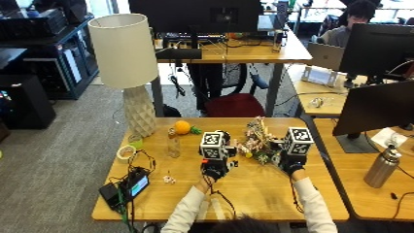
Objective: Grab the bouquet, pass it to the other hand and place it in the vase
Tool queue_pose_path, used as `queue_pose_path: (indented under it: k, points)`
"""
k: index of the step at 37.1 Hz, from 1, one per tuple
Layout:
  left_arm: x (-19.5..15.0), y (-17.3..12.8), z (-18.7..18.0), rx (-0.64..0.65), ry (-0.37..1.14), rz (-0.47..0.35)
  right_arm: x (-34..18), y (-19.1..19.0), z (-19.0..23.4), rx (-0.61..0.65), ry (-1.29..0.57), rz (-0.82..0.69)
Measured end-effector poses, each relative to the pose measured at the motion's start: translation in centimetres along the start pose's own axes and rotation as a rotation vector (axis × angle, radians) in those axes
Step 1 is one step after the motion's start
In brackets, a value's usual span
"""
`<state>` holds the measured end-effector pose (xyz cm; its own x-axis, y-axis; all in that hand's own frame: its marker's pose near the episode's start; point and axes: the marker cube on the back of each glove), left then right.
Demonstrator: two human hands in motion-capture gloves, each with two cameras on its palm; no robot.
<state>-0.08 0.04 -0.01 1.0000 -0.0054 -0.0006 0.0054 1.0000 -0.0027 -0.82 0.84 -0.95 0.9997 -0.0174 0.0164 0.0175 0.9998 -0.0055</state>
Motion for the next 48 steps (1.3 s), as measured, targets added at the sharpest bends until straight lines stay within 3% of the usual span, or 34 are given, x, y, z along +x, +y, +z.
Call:
queue_pose_path:
  k: [18, 24, 40, 48]
  points:
    - [-0.3, -0.1, -0.2, -0.005, 0.016, 0.002, -1.4, 0.9, -1.1, 0.0, -0.003, -0.042]
    - [0.3, -0.5, -0.4, -0.002, 0.032, 0.021, -0.9, 1.2, -1.7, -0.059, 0.024, -0.027]
    - [2.0, -0.1, -0.3, -0.003, 0.039, 0.076, 6.6, -1.5, -1.6, -0.134, 0.007, 0.192]
    - [2.0, 0.4, -0.5, -0.016, 0.035, 0.077, 12.4, -3.1, 0.6, -0.156, -0.066, 0.322]
